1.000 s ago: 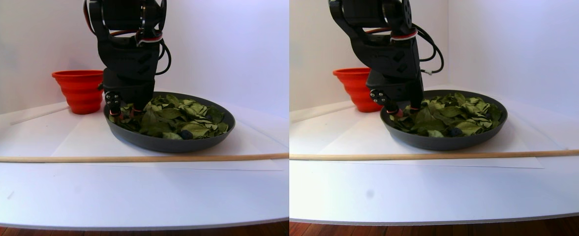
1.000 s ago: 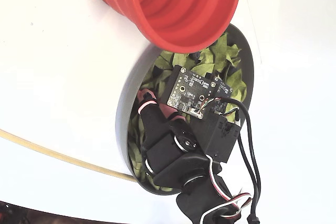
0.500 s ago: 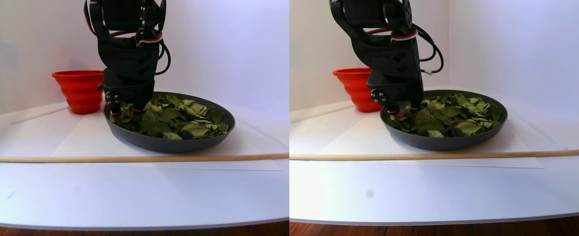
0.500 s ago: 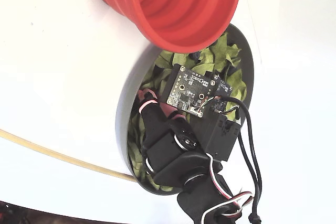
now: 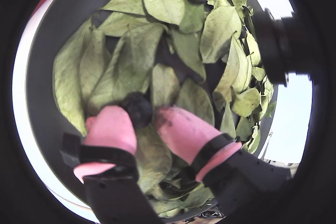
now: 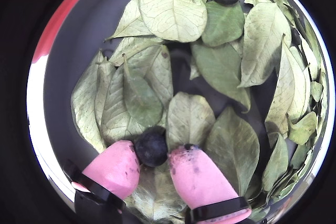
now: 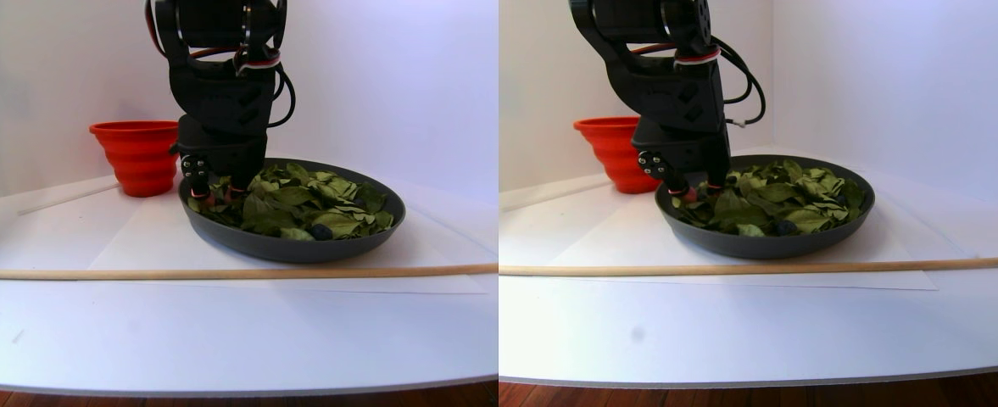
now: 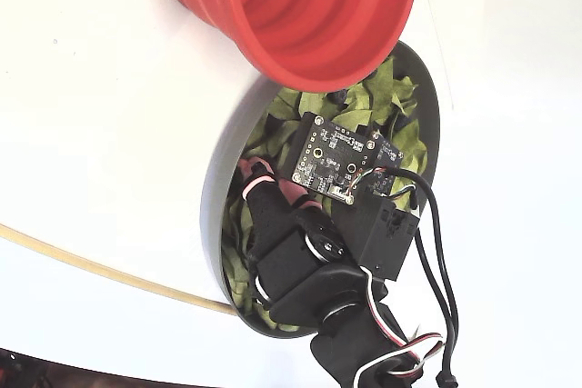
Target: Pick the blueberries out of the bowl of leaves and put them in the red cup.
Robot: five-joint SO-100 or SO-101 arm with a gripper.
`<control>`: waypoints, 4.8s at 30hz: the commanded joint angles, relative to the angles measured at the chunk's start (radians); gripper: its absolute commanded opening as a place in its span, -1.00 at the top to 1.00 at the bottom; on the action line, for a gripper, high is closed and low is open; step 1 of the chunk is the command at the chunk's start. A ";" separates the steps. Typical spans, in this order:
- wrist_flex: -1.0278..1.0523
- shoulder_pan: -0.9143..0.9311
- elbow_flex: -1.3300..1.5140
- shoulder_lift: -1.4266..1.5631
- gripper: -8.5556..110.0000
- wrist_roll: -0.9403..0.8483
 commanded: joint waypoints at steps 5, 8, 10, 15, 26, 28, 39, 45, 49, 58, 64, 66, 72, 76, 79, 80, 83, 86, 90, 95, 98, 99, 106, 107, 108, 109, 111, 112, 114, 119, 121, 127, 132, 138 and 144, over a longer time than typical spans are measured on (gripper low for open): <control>0.003 0.009 0.002 0.123 0.68 0.005; 0.012 0.009 0.005 0.138 0.69 0.005; 0.018 0.009 0.006 0.149 0.69 0.009; 0.035 0.009 0.012 0.178 0.69 0.014; 0.048 0.014 0.017 0.161 0.62 -0.008; 0.046 0.017 0.014 0.146 0.62 -0.012; 0.009 0.015 0.003 0.072 0.61 -0.015; -0.005 0.011 -0.006 0.049 0.61 -0.008; -0.009 0.008 -0.015 0.035 0.61 -0.002; -0.025 0.006 -0.032 0.005 0.61 0.003; -0.026 0.008 -0.037 -0.005 0.62 0.003; -0.028 0.008 -0.037 -0.005 0.63 0.003; -0.028 0.003 -0.029 -0.006 0.67 0.002; -0.028 0.005 -0.026 -0.008 0.67 -0.002; -0.028 0.006 -0.028 -0.006 0.68 -0.003; -0.028 0.006 -0.028 -0.003 0.68 -0.003; -0.028 0.006 -0.025 0.011 0.68 -0.003; -0.026 0.003 -0.017 0.032 0.68 -0.005; -0.025 0.000 -0.015 0.051 0.69 -0.008; -0.015 -0.002 -0.009 0.080 0.69 -0.005; -0.008 -0.003 -0.008 0.097 0.69 0.000; -0.006 -0.003 -0.008 0.101 0.69 0.002; 0.015 -0.005 -0.006 0.130 0.70 0.011; 0.023 -0.005 -0.005 0.140 0.70 0.011; 0.026 -0.005 -0.003 0.146 0.70 0.011; 0.031 -0.005 -0.003 0.150 0.70 0.011; 0.043 -0.006 0.002 0.169 0.70 0.011; 0.046 -0.006 0.003 0.172 0.70 0.011; 0.057 -0.006 0.006 0.186 0.70 0.011; 0.089 -0.008 0.017 0.219 0.70 0.009; 0.100 -0.009 0.021 0.236 0.70 0.009; 0.140 -0.014 0.032 0.284 0.70 0.006; 0.167 -0.012 0.041 0.316 0.70 -0.003; 0.247 -0.014 0.052 0.402 0.70 -0.011; 0.285 -0.018 0.064 0.457 0.70 -0.018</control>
